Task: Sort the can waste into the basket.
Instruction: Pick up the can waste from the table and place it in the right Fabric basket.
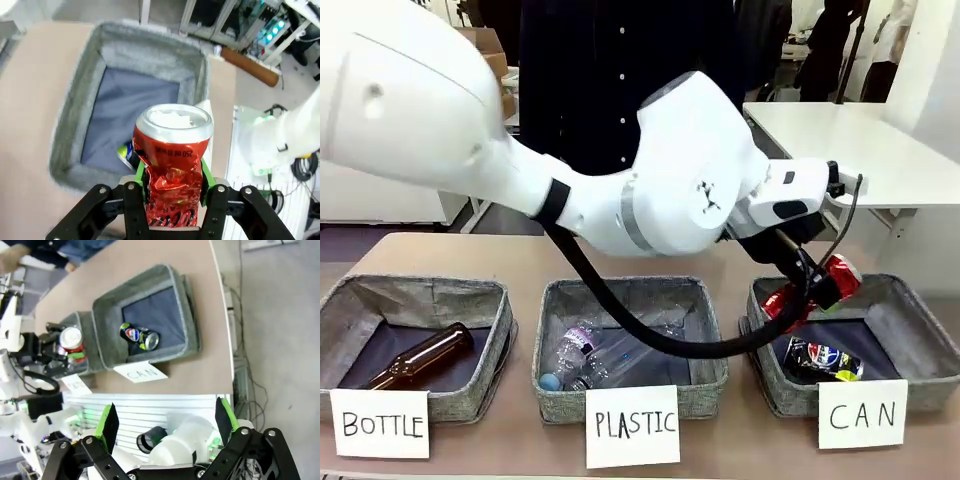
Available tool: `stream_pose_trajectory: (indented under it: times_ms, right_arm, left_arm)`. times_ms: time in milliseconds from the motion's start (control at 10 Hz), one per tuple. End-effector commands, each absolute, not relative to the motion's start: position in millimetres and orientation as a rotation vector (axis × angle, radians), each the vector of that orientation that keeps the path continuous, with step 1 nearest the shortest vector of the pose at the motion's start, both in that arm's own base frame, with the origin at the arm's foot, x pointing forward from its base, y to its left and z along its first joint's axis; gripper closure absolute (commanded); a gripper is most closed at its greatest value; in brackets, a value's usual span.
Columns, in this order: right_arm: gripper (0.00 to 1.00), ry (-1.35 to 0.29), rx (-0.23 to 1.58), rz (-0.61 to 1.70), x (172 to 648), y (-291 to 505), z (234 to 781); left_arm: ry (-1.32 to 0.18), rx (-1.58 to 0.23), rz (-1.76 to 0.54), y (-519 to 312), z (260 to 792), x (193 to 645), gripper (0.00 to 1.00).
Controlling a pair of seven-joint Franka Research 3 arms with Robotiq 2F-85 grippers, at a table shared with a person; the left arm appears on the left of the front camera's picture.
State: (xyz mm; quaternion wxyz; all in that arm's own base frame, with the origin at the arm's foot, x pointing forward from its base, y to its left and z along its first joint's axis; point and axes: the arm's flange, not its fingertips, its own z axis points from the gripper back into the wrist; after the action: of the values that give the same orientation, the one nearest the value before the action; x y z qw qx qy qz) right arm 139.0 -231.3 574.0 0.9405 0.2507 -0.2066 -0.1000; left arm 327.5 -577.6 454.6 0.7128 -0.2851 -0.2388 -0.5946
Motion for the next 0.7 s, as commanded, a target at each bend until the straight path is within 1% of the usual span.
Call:
stream_pose_trajectory:
  times_ms: [0,200,300,600]
  right_arm:
    - [0.00,-0.412,0.497,-0.225,139.6,-233.1,574.3]
    - [0.00,-0.412,0.497,-0.225,139.6,-233.1,574.3]
    - [0.00,-0.412,0.497,-0.225,139.6,-233.1,574.3]
    - [0.00,-0.412,0.497,-0.225,139.6,-233.1,574.3]
  left_arm:
    - [-0.629,-0.754,-1.395,-606.4,448.7,326.1,0.57]
    - [-0.582,-0.756,-1.396,-613.7,445.1,331.0,0.57]
    - [-0.572,-0.726,-1.384,-611.8,443.3,334.7,0.00]
    - [-0.593,-0.736,-1.375,-605.1,443.6,337.4,0.00]
